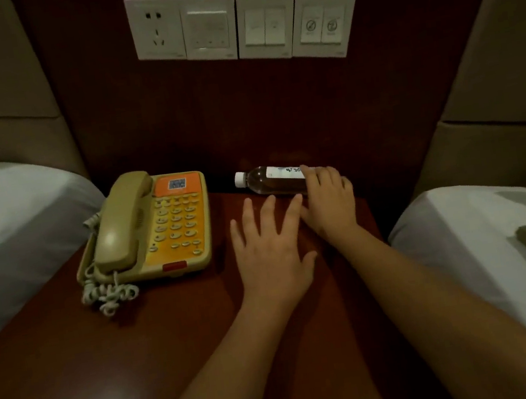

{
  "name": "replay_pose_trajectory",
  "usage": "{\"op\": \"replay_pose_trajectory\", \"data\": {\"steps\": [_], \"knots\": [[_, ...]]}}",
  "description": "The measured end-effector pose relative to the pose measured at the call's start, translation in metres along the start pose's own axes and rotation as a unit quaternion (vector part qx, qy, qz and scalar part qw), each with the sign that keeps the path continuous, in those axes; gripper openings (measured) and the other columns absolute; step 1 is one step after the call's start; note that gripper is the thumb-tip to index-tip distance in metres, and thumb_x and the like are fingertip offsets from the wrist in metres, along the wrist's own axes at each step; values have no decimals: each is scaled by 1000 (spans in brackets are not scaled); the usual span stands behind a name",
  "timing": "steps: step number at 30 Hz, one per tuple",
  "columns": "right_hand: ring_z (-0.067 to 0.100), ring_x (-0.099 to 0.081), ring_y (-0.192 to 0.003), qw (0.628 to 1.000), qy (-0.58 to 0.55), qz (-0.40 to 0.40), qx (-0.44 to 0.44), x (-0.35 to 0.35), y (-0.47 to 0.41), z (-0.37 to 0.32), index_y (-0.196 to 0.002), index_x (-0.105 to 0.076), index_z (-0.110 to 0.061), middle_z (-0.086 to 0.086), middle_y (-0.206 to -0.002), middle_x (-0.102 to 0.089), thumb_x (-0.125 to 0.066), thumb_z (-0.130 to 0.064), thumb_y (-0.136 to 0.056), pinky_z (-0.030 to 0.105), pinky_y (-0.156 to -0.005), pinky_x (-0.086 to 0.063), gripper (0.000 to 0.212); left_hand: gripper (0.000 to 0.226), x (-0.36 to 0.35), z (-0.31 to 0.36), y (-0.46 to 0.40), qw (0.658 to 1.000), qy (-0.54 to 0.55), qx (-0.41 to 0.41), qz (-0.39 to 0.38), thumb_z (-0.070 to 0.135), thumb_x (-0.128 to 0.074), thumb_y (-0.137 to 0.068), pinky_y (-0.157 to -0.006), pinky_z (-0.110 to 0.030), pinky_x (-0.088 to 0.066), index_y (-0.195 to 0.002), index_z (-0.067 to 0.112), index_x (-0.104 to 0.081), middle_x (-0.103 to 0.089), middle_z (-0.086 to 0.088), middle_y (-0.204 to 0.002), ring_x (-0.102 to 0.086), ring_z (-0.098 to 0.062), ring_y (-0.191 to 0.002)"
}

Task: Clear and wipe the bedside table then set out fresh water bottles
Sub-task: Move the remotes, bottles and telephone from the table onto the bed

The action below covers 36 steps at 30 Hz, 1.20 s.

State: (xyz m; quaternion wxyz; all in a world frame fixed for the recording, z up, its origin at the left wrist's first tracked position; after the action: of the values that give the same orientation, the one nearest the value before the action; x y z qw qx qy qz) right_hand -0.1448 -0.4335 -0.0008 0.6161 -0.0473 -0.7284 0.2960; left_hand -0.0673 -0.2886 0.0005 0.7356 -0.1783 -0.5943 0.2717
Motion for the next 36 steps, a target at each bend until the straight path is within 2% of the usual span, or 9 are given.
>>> {"op": "replay_pose_trajectory", "data": {"steps": [4, 8, 12, 16, 21, 26, 29, 34, 36], "knots": [[29, -34, -132, 998, 34, -45, 9, -19, -44, 0, -140, -35, -20, 8, -138, -44, -62, -56, -78, 53, -110, -25, 77, 95, 0, 1, 1, 1000, -10, -5, 11, 53, -79, -59, -104, -57, -35, -142, 30, -38, -51, -10, -140, -39, -39, -135], [26, -42, -117, 994, 67, -83, 36, -26, -70, -7, -128, -45, -21, 7, -127, -45, -64, -66, -70, 47, -98, -36, 76, 95, -2, 6, 1, 999, -5, -30, 12, 52, -79, -61, -104, -55, -36, -143, 31, -35, -50, -9, -141, -39, -37, -136], [28, -43, -117, 985, 53, -155, 52, -20, -78, -9, -129, -43, -14, 10, -128, -44, -72, -59, -67, 43, -94, -42, 82, 92, -5, 4, 0, 1000, 9, -29, -5, 50, -77, -65, -106, -56, -35, -144, 31, -34, -47, -8, -144, -36, -37, -138], [26, -56, -108, 971, 12, -239, 23, -22, -64, -13, -128, -39, -16, 8, -122, -56, -73, -47, -71, 41, -84, -47, 73, 93, -10, 3, -1, 999, 12, -25, -21, 51, -76, -66, -104, -57, -35, -144, 32, -30, -47, -7, -143, -37, -37, -137], [25, -58, -102, 981, -1, -178, -80, 2, -27, -5, -121, -44, -16, 7, -114, -59, -68, -43, -77, 34, -69, -41, 57, 87, -7, 3, -1, 999, 17, -24, -27, 51, -75, -67, -101, -54, -39, -142, 29, -35, -50, -5, -139, -41, -33, -134], [22, -60, -95, 939, -204, -100, -259, 63, 53, 43, -118, -42, -21, 2, -106, -58, -73, -48, -68, 38, -73, -52, 64, 83, 0, 6, 1, 999, 34, -24, -33, 44, -78, -68, -102, -54, -39, -141, 30, -42, -51, -6, -141, -41, -32, -134], [16, -63, -83, 908, -314, -32, -275, 132, 114, 65, -111, -41, -25, -3, -97, -60, -73, -45, -67, 42, -73, -57, 58, 78, 0, 5, 2, 998, 36, -25, -34, 45, -77, -70, -101, -57, -39, -139, 28, -46, -51, -10, -140, -41, -35, -133], [5, -64, -84, 887, -361, 37, -286, 261, 232, 101, -114, -40, -30, -10, -99, -60, -81, -28, -70, 22, -70, -57, 60, 75, -2, 12, 12, 994, 40, -64, -75, 47, -72, -76, -102, -63, -33, -141, 26, -43, -46, -17, -142, -34, -41, -135], [6, -67, -87, 862, -367, 78, -340, 294, 280, 126, -114, -41, -28, -6, -104, -64, -83, -25, -68, 23, -72, -57, 62, 76, -3, 12, 17, 992, 36, -75, -93, 48, -70, -76, -102, -64, -32, -143, 27, -40, -44, -19, -142, -32, -42, -135]]}}
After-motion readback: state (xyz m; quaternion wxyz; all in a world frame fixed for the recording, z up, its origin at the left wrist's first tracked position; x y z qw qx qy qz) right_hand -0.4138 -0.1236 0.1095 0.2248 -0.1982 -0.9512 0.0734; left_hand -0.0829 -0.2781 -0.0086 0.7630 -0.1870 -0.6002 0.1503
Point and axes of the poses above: each hand's wrist, its own y-axis away from the middle knuckle, its own x-axis out of the back of the hand, z = x × y, the point moved 8 cm from there along -y, towards the middle knuckle
